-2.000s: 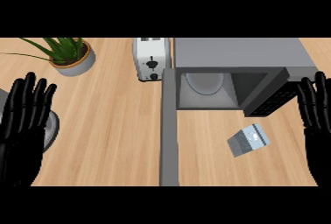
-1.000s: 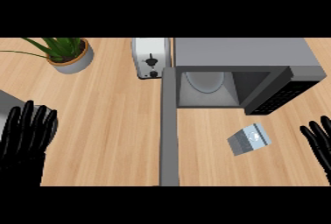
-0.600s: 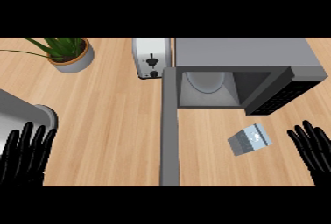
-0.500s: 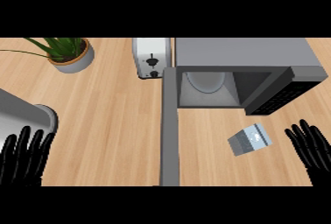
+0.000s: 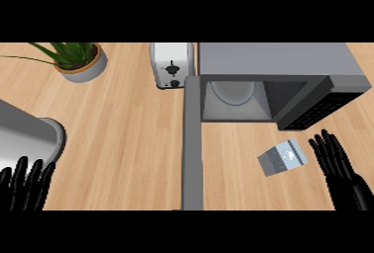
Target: Pick up the milk, place it into the microwave and close the microwave
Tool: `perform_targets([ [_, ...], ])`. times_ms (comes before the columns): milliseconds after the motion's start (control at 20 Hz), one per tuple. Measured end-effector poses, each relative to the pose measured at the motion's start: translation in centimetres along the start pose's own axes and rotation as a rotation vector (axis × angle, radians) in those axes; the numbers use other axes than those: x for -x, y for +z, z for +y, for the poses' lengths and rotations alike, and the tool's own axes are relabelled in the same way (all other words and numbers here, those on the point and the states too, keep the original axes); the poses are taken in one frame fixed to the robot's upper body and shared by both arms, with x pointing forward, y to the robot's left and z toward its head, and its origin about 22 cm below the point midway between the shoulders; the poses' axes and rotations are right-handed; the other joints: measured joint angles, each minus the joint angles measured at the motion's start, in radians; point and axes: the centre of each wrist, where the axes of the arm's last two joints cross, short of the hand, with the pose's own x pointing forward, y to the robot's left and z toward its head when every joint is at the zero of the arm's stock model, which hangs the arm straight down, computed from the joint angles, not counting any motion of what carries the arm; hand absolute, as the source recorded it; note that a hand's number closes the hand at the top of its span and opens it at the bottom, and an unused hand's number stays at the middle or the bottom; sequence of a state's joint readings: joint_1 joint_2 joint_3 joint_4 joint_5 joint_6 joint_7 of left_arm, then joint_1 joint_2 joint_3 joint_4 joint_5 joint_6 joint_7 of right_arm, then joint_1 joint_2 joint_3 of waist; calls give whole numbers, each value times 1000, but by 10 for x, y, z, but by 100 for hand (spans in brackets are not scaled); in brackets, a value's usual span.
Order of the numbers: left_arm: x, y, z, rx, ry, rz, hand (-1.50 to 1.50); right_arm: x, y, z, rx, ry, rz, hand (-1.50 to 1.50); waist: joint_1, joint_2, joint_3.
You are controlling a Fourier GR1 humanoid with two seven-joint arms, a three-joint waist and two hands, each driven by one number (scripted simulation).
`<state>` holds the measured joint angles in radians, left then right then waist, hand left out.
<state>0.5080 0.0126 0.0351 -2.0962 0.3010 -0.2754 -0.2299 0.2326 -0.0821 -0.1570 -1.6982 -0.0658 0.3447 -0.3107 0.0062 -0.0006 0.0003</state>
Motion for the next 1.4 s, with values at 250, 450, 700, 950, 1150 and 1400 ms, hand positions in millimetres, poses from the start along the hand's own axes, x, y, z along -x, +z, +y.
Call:
perform_targets([
  [250,-1,1,-2,-3,-1,1,-150,33,1,-6,52,33,30,-150,0,0,0],
  [450,5,6,0,0,3,4,-150,57,0,-14,66,61,43,-150,0,1,0],
  [700,11,8,5,0,10,3,-150,87,1,-23,65,79,45,-150,1,1,0],
  [950,1,15,2,5,13,-2,-150,112,0,-23,71,75,37,-150,3,1,0],
  [1150,9,17,7,-3,8,2,-150,120,0,-30,61,82,33,-150,1,1,0],
  [1400,3,20,12,0,9,2,-150,139,3,-29,48,106,51,-150,5,2,1],
])
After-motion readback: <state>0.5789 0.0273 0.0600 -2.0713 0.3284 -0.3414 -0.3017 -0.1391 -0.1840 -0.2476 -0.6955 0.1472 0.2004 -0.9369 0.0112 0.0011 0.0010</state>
